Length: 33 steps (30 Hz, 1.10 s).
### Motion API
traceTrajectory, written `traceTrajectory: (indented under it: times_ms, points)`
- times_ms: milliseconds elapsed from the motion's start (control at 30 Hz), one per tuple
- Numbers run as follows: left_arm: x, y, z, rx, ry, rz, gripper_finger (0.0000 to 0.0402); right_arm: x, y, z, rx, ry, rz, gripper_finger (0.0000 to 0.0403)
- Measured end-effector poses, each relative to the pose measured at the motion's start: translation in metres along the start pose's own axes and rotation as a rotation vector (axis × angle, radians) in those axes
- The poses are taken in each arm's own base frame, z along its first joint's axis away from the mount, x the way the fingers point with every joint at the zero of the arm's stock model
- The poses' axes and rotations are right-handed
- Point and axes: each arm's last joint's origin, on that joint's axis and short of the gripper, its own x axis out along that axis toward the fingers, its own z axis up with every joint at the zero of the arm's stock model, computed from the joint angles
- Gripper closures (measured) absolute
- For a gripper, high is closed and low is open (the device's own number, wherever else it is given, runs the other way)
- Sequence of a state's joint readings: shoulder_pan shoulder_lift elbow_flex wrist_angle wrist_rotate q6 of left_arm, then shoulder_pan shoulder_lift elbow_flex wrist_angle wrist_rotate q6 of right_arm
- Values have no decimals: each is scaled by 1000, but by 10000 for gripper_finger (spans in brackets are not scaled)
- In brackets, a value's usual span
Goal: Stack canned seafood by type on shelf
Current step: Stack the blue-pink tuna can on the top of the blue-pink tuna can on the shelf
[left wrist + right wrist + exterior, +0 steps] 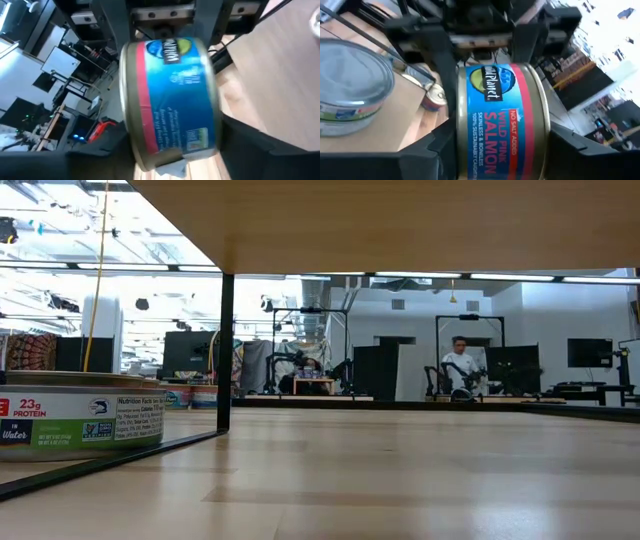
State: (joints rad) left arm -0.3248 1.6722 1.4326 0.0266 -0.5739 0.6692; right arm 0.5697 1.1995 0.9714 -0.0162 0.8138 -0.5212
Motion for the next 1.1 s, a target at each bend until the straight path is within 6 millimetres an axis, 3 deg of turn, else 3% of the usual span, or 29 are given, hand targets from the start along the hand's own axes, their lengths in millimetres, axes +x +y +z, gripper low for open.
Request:
traceTrajectory:
  times_ms: [100, 267, 667, 900, 1100]
  points:
    - [0, 1, 2, -6, -19, 12, 217, 0, 0, 1, -6, -16, 18, 178]
    - [0, 2, 3, -12, -29, 16, 217, 0, 0, 1, 38, -20, 26, 177]
    - [-1, 5, 3, 5, 7, 80, 217, -14, -12, 3, 156, -41, 30, 55]
    - [-7, -2, 9, 30, -9, 65, 217, -38, -32, -14, 274, 38, 77, 38]
    - [-16, -10, 19, 50, -63, 57, 217, -50, -34, -34, 401, 186, 142, 39]
